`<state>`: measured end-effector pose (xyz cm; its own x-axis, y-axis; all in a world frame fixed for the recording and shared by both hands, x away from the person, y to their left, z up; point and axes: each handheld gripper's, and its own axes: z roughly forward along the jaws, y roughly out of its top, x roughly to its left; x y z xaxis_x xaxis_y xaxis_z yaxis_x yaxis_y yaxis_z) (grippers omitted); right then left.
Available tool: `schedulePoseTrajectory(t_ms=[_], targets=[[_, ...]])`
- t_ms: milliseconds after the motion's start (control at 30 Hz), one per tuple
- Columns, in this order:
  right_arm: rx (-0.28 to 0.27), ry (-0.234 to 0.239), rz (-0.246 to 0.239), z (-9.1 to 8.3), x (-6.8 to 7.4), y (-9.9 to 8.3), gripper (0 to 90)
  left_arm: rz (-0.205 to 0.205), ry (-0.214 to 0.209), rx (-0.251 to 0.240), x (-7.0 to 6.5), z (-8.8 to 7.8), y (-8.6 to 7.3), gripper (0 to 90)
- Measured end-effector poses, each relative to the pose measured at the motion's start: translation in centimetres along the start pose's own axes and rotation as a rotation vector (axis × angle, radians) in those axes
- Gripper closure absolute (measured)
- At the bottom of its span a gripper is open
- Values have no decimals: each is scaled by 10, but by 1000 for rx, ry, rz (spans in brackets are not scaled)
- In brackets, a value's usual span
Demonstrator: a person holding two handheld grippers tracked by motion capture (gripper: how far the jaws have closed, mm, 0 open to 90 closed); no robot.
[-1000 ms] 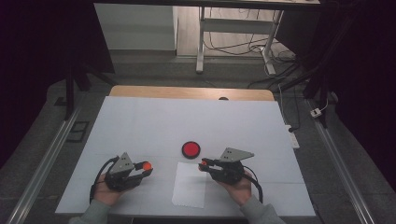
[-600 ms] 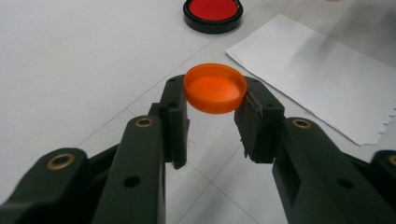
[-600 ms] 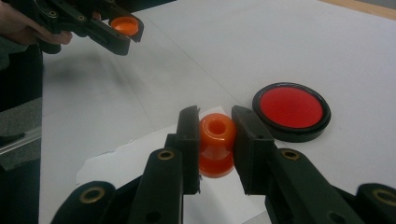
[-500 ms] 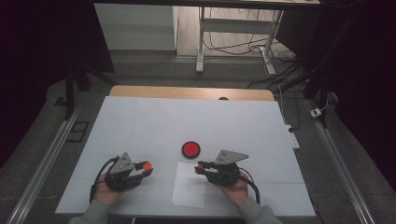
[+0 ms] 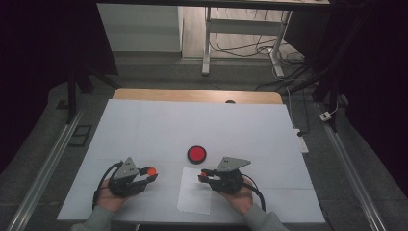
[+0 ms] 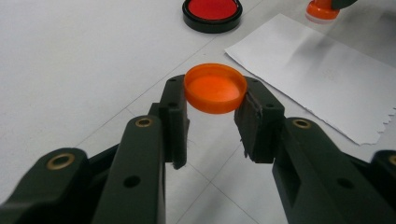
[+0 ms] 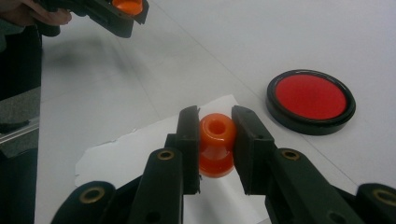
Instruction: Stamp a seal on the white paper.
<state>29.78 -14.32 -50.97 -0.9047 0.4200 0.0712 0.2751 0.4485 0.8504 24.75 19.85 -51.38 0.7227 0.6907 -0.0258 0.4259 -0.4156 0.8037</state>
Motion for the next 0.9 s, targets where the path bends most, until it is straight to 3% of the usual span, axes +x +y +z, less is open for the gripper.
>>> schedulePoseTrajectory(t_ms=[567, 900], targets=[[38, 33, -19, 11, 7, -2, 720, 2, -3, 2, -1, 0, 0, 649], [67, 28, -39, 19, 11, -5, 720, 1, -5, 2, -1, 0, 0, 649]])
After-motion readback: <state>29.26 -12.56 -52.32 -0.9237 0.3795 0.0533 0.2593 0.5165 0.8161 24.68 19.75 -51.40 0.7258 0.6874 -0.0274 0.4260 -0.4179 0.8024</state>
